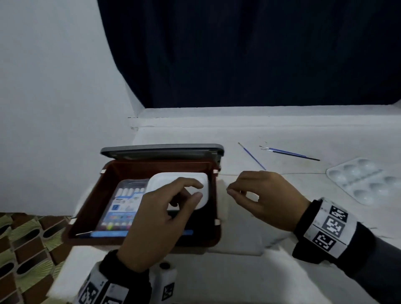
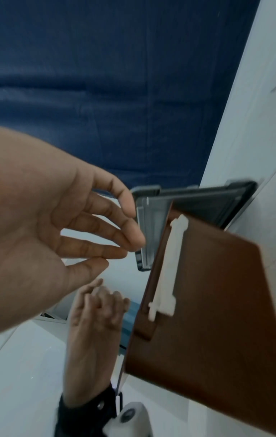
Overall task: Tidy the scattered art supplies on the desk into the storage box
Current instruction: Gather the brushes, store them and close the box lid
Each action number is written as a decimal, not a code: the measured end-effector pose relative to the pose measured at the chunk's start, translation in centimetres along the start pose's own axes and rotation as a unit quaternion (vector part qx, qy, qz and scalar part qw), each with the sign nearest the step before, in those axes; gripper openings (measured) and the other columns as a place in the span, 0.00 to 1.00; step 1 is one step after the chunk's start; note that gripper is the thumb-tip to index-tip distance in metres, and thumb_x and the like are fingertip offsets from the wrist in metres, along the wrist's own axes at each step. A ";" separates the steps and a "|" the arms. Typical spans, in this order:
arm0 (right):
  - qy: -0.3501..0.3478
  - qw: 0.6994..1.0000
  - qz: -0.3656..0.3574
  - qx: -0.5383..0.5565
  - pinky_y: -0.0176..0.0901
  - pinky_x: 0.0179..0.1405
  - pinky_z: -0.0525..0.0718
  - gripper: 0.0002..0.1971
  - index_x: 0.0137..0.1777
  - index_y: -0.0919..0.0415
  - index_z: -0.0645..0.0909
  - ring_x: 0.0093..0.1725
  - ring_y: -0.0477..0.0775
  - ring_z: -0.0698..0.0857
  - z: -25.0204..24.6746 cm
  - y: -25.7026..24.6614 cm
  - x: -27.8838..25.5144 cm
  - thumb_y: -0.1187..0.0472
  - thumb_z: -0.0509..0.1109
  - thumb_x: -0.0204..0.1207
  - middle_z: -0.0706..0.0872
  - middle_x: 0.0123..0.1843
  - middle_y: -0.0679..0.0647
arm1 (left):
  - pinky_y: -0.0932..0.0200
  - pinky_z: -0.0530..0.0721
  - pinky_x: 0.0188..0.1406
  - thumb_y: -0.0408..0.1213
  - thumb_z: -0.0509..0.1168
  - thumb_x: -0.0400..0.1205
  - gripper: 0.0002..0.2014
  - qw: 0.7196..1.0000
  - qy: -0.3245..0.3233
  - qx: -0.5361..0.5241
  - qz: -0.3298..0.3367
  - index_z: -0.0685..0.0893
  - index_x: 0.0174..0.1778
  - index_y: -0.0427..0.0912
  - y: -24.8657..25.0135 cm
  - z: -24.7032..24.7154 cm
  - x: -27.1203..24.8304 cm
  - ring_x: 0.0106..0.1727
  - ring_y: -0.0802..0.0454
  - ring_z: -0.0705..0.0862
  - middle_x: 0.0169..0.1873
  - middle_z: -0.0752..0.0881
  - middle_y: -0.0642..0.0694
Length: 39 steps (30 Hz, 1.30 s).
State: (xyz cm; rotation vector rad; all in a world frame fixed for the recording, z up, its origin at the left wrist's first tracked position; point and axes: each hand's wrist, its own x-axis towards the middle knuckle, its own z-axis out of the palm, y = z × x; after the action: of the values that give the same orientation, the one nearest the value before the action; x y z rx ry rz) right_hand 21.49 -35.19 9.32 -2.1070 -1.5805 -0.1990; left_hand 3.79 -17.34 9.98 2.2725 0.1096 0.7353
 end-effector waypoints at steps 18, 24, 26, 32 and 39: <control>-0.167 0.970 0.161 -0.067 0.43 0.49 0.80 0.10 0.55 0.47 0.85 0.50 0.48 0.83 -9.3 28.0 -7.7 0.52 0.62 0.82 0.84 0.49 0.44 | 0.65 0.76 0.42 0.47 0.66 0.84 0.08 0.974 -0.087 0.075 -0.196 0.76 0.56 0.60 1.3 25.4 14.4 0.43 0.56 0.82 0.48 0.79 0.48; -0.232 0.960 0.143 -0.056 0.45 0.57 0.78 0.15 0.65 0.53 0.83 0.58 0.55 0.81 -7.6 34.2 -3.6 0.60 0.57 0.85 0.84 0.59 0.52 | 0.48 0.81 0.59 0.49 0.61 0.83 0.16 0.902 -0.214 0.221 -0.304 0.72 0.65 0.48 -3.1 28.7 21.4 0.54 0.37 0.81 0.57 0.74 0.39; -0.258 0.955 0.134 -0.048 0.47 0.59 0.79 0.16 0.66 0.54 0.83 0.59 0.57 0.81 -6.6 35.2 -2.3 0.62 0.57 0.86 0.83 0.62 0.55 | 0.50 0.80 0.54 0.48 0.60 0.83 0.16 0.887 -0.231 0.253 -0.309 0.71 0.63 0.44 -4.3 29.4 22.9 0.54 0.37 0.80 0.57 0.75 0.38; -0.303 0.947 0.101 -0.039 0.42 0.54 0.77 0.17 0.64 0.58 0.85 0.60 0.60 0.82 -3.4 37.9 1.1 0.66 0.59 0.83 0.84 0.62 0.58 | 0.55 0.80 0.50 0.40 0.61 0.82 0.05 0.873 -0.226 0.293 -0.319 0.76 0.51 0.45 -7.4 29.7 25.7 0.57 0.41 0.84 0.56 0.85 0.41; -0.294 0.945 0.114 -0.088 0.45 0.56 0.79 0.12 0.56 0.63 0.87 0.59 0.58 0.83 -1.8 39.0 2.5 0.65 0.63 0.80 0.86 0.58 0.57 | 0.58 0.80 0.52 0.43 0.57 0.85 0.08 0.887 -0.194 0.305 -0.288 0.78 0.43 0.47 -6.8 30.0 24.6 0.54 0.43 0.85 0.49 0.88 0.46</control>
State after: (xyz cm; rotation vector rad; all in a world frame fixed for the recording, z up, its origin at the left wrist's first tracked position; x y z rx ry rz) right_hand 58.97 -41.92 0.21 -2.6319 -1.6485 0.4260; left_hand 41.35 -24.09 0.06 2.7045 0.8904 -0.1042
